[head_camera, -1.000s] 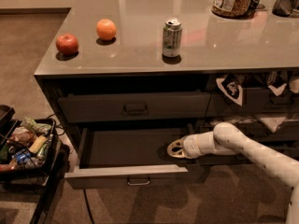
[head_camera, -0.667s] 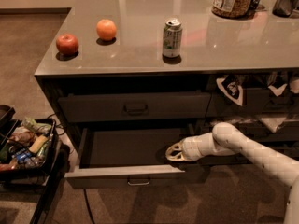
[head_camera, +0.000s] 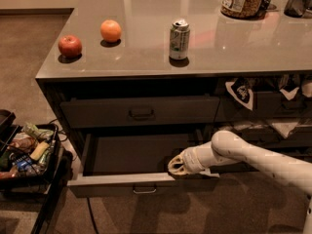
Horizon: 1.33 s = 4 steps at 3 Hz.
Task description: Open middle drawer
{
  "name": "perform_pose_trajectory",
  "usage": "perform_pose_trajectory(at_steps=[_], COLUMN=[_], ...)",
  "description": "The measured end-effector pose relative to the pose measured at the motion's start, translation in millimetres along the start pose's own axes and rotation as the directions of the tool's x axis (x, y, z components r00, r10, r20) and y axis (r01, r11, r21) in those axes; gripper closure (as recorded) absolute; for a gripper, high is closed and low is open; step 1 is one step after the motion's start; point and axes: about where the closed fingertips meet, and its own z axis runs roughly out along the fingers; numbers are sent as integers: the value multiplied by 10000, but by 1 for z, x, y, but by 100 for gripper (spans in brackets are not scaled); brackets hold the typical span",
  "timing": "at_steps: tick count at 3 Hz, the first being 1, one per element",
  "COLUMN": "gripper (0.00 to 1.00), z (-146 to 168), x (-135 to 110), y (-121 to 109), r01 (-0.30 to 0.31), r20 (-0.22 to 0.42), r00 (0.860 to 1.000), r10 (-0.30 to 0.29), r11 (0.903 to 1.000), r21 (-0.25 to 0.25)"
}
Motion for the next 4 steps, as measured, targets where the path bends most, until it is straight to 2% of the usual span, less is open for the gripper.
perform_pose_trajectory(at_steps=[1, 2, 3, 4], gripper=[100, 100, 100, 100], z=[15, 28, 28, 26], x=[2, 14, 14, 26], y=[1, -7, -7, -1], r01=[8, -167, -170, -528], r20=[-623, -936, -934, -957], r00=[9981, 9954, 9954, 9940], r10=[-9, 188, 191, 533], r11=[10000, 9996, 9996, 9986], r21=[-8, 236, 233, 76])
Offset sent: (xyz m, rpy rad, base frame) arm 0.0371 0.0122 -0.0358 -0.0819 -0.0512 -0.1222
